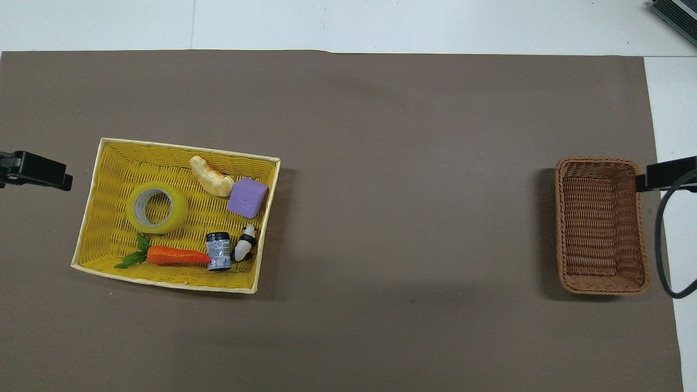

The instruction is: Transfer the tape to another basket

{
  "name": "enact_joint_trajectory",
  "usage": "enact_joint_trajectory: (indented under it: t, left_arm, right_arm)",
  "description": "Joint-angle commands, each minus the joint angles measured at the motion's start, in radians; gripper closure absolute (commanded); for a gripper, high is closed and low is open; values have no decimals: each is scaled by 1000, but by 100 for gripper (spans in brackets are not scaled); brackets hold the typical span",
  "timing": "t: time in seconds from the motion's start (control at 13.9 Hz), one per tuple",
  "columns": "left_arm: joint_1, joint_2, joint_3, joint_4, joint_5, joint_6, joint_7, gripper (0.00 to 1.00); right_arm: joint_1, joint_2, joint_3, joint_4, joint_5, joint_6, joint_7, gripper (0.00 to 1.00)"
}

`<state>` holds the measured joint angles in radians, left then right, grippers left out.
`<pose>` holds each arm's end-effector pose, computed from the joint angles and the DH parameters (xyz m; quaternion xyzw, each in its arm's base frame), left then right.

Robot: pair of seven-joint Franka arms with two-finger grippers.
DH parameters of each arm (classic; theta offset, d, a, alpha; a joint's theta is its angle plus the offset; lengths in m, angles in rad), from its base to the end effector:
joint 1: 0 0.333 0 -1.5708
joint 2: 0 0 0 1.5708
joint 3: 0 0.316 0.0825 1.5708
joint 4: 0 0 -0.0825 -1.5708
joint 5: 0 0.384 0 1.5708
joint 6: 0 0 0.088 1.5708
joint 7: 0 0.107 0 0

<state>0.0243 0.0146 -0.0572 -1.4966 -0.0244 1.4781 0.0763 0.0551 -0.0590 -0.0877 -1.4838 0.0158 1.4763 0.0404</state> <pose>0.5495 -0.0206 0.6432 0.9982 -0.0555 -0.0163 0.0129 0.5248 -0.0171 0.6884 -0.9990 0.0355 -0.0256 0.0105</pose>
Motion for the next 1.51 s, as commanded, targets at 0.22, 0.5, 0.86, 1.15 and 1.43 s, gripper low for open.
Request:
enact_joint_trajectory:
  t: [0.22,0.5,0.86,1.15,1.43]
  left_arm:
    - [14,-33,-9,-10,12,-13,16,0]
    - [16,-36,-9,-17,12,-18,16,0]
    - [17,-50,-7,-40,12,-18,14,0]
    - [34,-56,-7,-56,11,-12,20,0]
    - [34,-64,-7,-65,11,-9,22,0]
  right_arm:
    - [-11,4,6,13,10,-19,-4,0]
    - [-11,4,5,13,10,-21,-4,0]
    - [-11,2,6,13,10,-21,-4,0]
    - [-11,4,5,13,10,-21,-4,0]
    - [-11,4,5,13,10,-21,-4,0]
